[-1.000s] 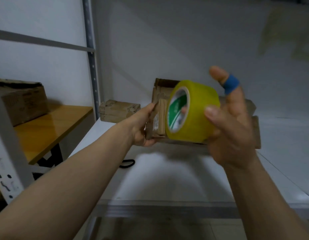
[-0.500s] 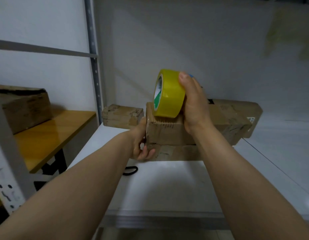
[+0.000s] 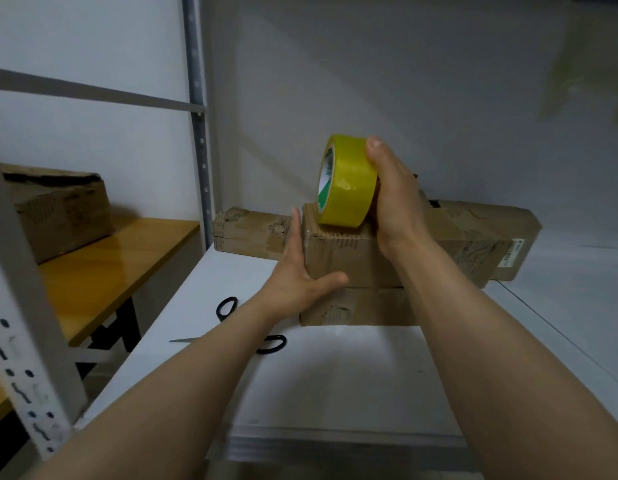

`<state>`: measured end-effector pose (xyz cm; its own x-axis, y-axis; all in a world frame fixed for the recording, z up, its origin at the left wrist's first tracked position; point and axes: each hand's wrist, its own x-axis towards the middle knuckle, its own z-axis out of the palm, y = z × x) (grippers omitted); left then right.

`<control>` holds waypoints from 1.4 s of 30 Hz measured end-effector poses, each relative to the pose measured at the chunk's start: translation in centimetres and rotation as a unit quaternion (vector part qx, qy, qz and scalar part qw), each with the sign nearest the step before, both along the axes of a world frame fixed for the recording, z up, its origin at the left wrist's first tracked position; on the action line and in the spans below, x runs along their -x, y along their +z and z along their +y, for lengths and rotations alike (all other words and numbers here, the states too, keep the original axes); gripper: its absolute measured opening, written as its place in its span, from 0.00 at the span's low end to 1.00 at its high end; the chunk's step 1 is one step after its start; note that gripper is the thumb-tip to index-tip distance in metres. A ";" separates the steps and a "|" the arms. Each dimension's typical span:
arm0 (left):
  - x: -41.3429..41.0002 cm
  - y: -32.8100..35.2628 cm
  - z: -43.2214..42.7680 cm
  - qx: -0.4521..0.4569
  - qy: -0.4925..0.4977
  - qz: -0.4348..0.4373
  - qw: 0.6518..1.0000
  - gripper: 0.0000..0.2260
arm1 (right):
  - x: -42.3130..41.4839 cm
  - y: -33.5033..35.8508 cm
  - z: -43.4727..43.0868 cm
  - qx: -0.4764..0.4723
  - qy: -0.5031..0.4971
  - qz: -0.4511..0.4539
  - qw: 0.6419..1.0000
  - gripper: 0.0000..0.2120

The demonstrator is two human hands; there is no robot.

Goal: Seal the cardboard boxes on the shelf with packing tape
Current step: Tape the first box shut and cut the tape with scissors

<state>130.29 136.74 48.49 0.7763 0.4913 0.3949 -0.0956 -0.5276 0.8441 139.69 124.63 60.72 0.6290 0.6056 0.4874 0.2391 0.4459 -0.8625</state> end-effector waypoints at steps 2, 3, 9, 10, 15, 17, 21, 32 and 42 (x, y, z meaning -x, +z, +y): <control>-1.0 -0.3 -0.1 0.042 -0.003 -0.029 0.999 0.56 | 0.0 -0.2 -0.2 0.006 0.020 -0.009 1.000 0.27; -1.3 -0.4 -0.2 0.052 -0.002 -0.045 0.998 0.53 | 0.1 -0.4 -0.3 0.013 0.031 -0.022 0.999 0.27; -2.2 -1.2 1.0 0.045 0.023 -0.058 0.997 0.46 | 0.4 0.3 -0.9 0.023 -0.059 -0.108 0.992 0.28; -2.3 -1.2 1.1 0.045 0.032 -0.051 0.997 0.45 | 0.8 0.7 -1.0 0.019 -0.073 -0.115 0.990 0.26; -3.2 -1.0 1.7 0.043 0.069 -0.056 0.995 0.46 | 2.8 1.7 -2.3 0.013 -0.140 -0.176 0.974 0.18; -3.5 -1.2 1.9 0.035 0.071 -0.049 0.996 0.45 | 3.1 1.3 -3.4 0.023 -0.142 -0.184 0.972 0.17; -3.8 -1.1 2.3 0.022 0.078 -0.039 0.996 0.45 | 3.3 -1.0 -5.7 0.046 -0.143 -0.135 0.979 0.13; -3.1 -0.8 1.8 0.055 0.043 -0.040 0.997 0.44 | 4.9 -7.5 -8.7 0.068 -0.111 -0.042 0.991 0.08; -2.8 -0.6 2.1 0.050 0.040 -0.016 0.998 0.44 | 3.9 -10.0 -8.5 0.211 -0.082 -0.139 0.964 0.10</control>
